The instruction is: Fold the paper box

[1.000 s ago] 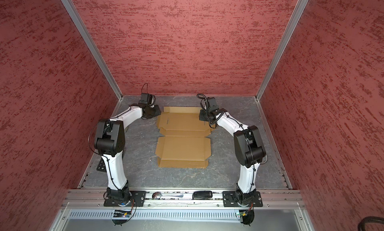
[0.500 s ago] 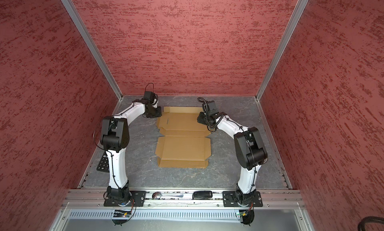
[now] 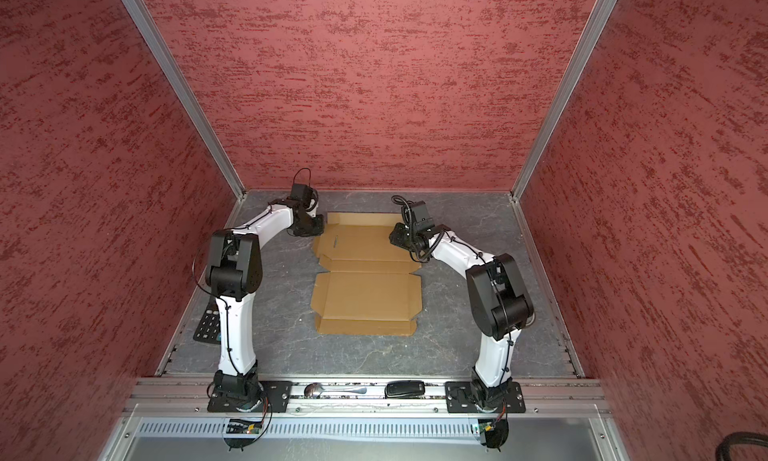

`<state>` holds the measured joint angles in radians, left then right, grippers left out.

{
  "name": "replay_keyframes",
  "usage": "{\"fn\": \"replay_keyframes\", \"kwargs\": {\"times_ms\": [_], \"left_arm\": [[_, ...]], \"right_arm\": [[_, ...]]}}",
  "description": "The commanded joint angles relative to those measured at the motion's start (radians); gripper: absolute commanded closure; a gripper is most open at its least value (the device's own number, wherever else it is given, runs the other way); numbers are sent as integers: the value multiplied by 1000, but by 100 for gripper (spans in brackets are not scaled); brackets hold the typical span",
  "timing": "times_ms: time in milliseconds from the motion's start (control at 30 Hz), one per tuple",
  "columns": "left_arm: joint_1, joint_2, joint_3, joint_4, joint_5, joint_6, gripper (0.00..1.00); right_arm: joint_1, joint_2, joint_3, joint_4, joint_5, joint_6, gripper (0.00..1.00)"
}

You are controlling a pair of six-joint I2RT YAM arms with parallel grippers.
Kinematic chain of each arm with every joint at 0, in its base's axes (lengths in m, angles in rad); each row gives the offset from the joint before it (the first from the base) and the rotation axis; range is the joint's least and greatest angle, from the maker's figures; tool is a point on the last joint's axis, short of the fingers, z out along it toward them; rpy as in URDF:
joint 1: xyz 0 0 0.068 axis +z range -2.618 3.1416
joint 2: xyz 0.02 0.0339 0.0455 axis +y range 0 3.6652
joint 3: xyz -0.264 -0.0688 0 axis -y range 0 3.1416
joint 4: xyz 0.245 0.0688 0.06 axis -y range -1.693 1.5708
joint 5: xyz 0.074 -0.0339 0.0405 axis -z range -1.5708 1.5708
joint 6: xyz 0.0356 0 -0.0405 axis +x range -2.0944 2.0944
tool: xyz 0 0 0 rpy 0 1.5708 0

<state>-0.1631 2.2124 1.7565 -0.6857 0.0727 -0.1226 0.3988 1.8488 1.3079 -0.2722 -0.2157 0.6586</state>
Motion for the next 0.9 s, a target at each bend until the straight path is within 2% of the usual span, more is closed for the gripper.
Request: {"fn": "replay_keyframes", "kwargs": {"times_ms": [0,233,467,633,867], "left_arm": [[-6,12,20,-6,-14,12,81],[-7,-19,-26,46,-26,1,91],[-7,-90,-135,166,-43,-30,100],[-4,-161,-251,287,-72,-64,100],[-6,-271,-430,482,-119,-126,100]], "right_arm": [[6,16,21,32,-14,27,55],[6,37,30,42,-24,40,55],[6,47,37,63,-21,77,55],[5,45,25,109,-19,131,55],[6,29,-4,206,9,272,55]]}}
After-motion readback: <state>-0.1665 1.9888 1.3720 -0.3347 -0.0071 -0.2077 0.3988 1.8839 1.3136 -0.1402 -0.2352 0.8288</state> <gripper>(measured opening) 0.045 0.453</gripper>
